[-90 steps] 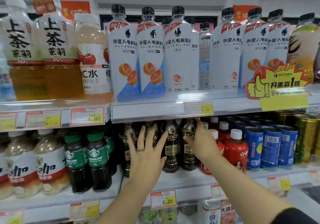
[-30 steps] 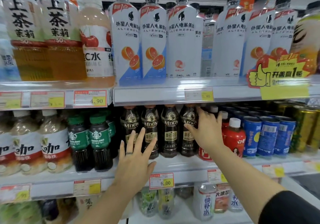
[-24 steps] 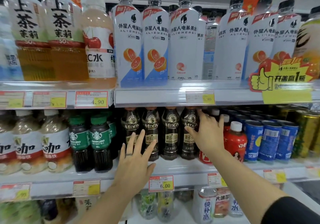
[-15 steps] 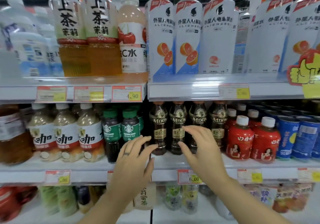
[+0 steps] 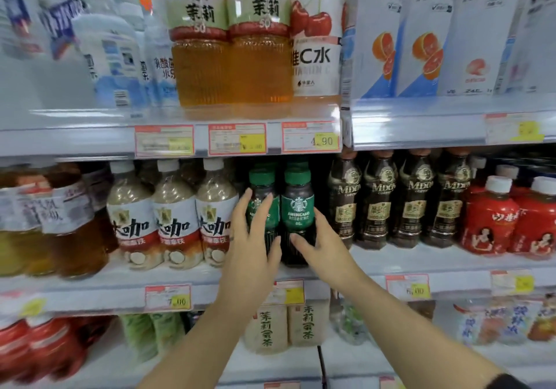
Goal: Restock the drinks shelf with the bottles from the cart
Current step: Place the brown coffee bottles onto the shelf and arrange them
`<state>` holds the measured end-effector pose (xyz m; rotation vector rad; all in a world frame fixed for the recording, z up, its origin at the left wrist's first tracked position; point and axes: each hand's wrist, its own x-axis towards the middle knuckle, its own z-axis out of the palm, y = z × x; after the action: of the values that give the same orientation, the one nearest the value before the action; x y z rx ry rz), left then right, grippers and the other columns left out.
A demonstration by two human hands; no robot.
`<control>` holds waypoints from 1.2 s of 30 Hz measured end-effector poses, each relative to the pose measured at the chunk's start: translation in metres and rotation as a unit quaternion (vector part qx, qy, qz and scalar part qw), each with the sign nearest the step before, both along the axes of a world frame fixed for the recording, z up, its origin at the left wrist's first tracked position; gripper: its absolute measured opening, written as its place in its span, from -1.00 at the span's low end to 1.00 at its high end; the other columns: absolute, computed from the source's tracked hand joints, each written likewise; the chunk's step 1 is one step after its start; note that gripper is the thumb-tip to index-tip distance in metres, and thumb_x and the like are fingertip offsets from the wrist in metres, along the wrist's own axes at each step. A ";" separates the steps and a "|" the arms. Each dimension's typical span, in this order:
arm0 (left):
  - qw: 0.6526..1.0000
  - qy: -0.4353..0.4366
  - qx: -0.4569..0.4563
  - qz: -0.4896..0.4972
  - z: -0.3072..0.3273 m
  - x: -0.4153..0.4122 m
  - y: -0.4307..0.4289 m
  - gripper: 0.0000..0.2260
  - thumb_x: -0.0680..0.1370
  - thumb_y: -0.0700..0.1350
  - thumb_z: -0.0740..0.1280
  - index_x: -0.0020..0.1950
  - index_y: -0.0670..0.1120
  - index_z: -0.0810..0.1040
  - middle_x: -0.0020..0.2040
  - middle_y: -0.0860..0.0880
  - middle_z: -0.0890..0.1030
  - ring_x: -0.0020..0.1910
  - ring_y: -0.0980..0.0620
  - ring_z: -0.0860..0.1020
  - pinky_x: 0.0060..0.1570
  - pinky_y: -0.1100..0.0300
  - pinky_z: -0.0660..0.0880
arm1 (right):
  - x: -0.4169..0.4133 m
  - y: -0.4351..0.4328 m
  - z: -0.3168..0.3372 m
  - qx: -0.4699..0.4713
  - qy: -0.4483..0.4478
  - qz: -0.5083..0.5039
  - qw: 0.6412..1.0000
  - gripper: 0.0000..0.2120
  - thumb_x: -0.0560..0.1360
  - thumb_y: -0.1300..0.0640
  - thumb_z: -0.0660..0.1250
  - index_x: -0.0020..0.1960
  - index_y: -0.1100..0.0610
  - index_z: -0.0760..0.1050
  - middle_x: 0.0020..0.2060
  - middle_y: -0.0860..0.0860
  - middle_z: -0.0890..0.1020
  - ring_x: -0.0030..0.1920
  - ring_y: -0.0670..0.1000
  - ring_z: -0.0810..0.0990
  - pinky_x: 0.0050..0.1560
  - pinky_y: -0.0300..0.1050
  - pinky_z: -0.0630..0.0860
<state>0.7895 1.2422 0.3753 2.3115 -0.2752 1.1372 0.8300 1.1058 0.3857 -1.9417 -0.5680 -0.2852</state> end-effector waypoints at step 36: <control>0.937 0.132 -0.304 -0.113 0.007 0.026 -0.014 -0.44 0.53 -0.29 0.29 0.45 -0.02 0.15 0.27 0.05 0.42 0.24 0.09 0.41 0.17 0.28 0.33 | 0.007 -0.001 -0.004 0.021 0.028 -0.002 0.999 -0.45 0.55 0.23 0.23 0.43 -0.09 0.09 0.13 -0.39 0.36 0.12 -0.49 0.32 0.01 -0.69 0.23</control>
<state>0.8154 1.2287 0.3824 1.7916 -0.0664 0.6617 0.8371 1.1048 0.3812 -1.9052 -0.5178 -0.2415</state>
